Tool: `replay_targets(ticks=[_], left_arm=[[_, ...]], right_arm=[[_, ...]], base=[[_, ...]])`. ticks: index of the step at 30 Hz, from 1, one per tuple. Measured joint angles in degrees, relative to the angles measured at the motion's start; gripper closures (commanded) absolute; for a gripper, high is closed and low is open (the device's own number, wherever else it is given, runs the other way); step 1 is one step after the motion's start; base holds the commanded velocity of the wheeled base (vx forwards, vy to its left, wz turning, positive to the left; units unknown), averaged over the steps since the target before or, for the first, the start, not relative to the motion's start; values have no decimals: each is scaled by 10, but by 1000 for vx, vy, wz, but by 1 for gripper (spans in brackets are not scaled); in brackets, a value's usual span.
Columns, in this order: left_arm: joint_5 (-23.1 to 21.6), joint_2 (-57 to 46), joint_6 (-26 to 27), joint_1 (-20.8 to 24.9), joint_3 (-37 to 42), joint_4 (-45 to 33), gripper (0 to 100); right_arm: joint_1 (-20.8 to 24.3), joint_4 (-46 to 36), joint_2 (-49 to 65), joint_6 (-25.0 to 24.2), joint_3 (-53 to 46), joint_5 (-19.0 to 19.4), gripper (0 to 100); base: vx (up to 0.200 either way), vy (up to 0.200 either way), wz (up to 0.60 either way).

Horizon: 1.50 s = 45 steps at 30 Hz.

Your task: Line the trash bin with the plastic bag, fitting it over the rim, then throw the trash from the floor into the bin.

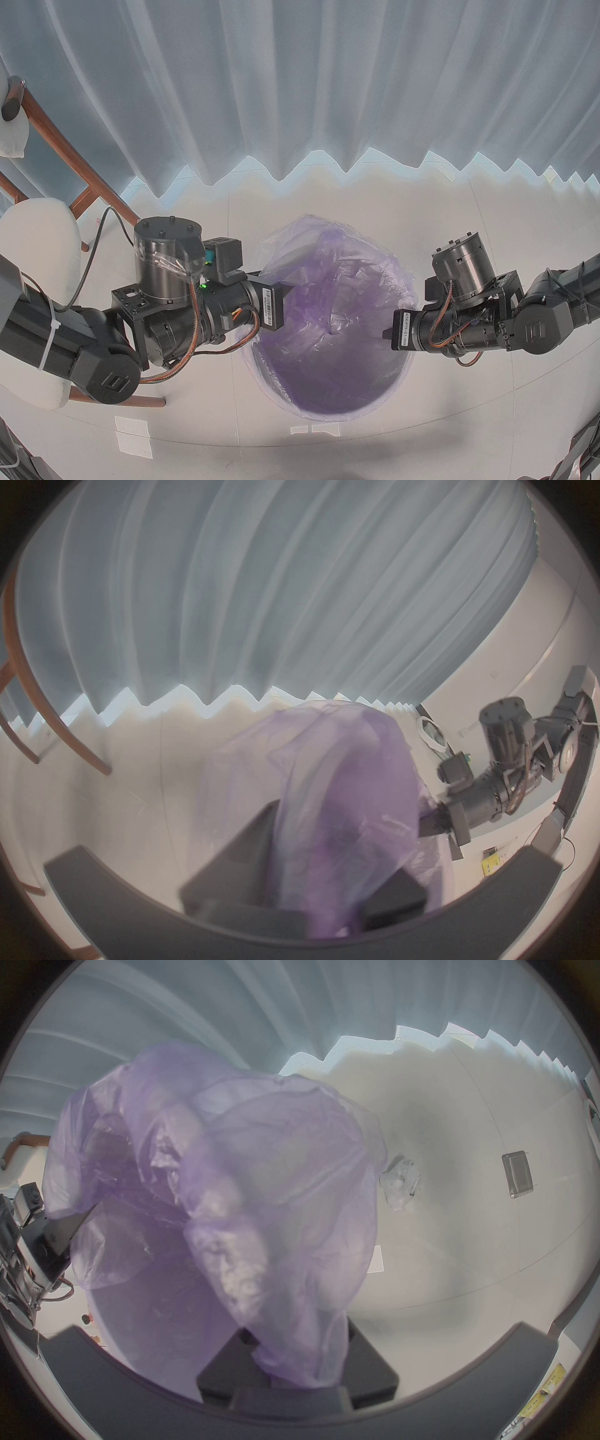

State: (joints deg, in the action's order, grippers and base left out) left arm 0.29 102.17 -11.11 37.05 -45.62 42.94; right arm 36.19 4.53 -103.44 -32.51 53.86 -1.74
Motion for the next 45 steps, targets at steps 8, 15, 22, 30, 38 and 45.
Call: replay_targets(ticks=[8, 15, 22, 30, 38, 45], left_arm=[[-1, -18, -19, 3, 12, 0, 0], [-8, -96, -62, -15, 63, -6, 0], [-42, -162, -213, -39, 95, -19, 0], [-117, -208, -285, -35, 127, -25, 0], [-121, -221, -240, -6, 146, -28, 0], [-221, -209, -219, 42, 153, 17, 0]], right_arm=[[-5, 1, 1, 8, -7, -7, 100], [-13, 8, 10, 48, -33, 5, 100], [-32, 82, 43, 118, -135, 74, 100], [-66, 168, 66, 149, -206, 127, 100], [-71, 166, 63, 151, -199, 104, 100], [-71, 167, 53, 151, -193, 101, 100]], base=[[0, 0, 0], [0, 0, 0], [0, 0, 0], [0, 0, 0], [0, 0, 0], [0, 0, 0]])
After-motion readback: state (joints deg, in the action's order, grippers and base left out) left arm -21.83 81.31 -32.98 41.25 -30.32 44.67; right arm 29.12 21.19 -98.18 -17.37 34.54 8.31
